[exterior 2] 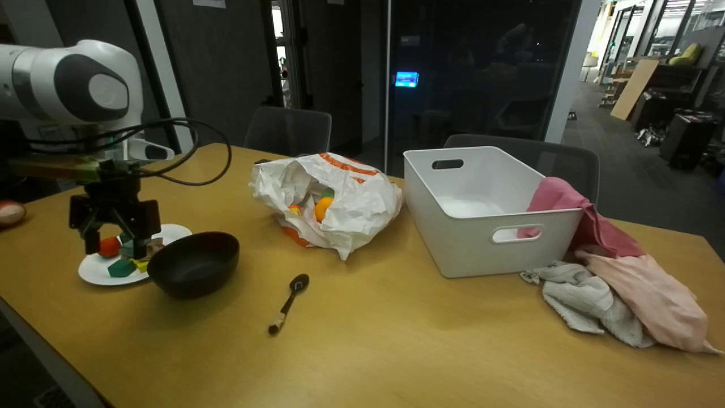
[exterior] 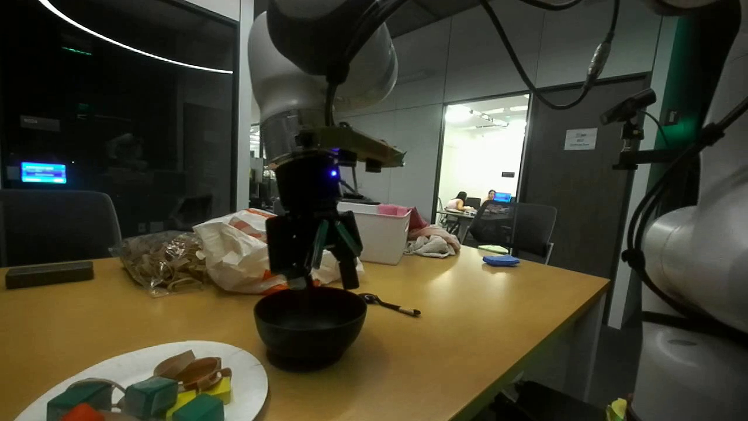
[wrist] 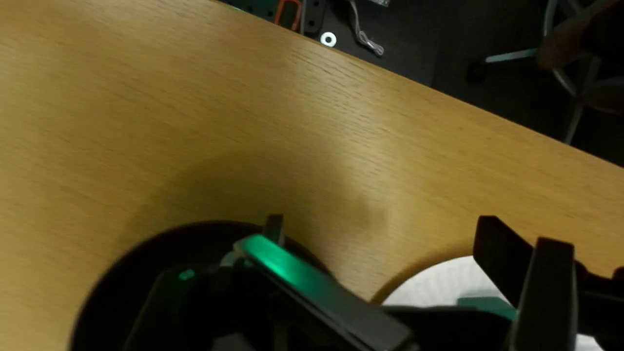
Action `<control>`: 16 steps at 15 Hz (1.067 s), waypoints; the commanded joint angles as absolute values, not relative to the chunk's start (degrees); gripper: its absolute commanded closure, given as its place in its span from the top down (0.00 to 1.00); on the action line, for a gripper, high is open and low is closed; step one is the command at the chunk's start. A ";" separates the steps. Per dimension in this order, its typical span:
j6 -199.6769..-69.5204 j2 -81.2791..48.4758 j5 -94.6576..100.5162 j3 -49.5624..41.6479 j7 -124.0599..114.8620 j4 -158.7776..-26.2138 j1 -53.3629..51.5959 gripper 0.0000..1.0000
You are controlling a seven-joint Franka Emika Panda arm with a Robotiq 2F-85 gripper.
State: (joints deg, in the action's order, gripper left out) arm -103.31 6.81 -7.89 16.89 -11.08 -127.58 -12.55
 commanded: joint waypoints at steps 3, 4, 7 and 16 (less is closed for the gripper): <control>-111.79 -5.21 -4.82 21.05 -10.20 -118.67 -18.78 1.00; -113.70 -7.16 -2.23 21.71 -10.80 -116.93 -19.98 1.00; -116.69 -12.41 6.34 21.76 -10.04 -112.10 -22.83 1.00; -118.07 -19.77 14.86 17.74 -2.58 -105.57 -22.66 1.00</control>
State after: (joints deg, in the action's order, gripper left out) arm -117.91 -18.25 15.34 18.90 -5.43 -107.88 -23.19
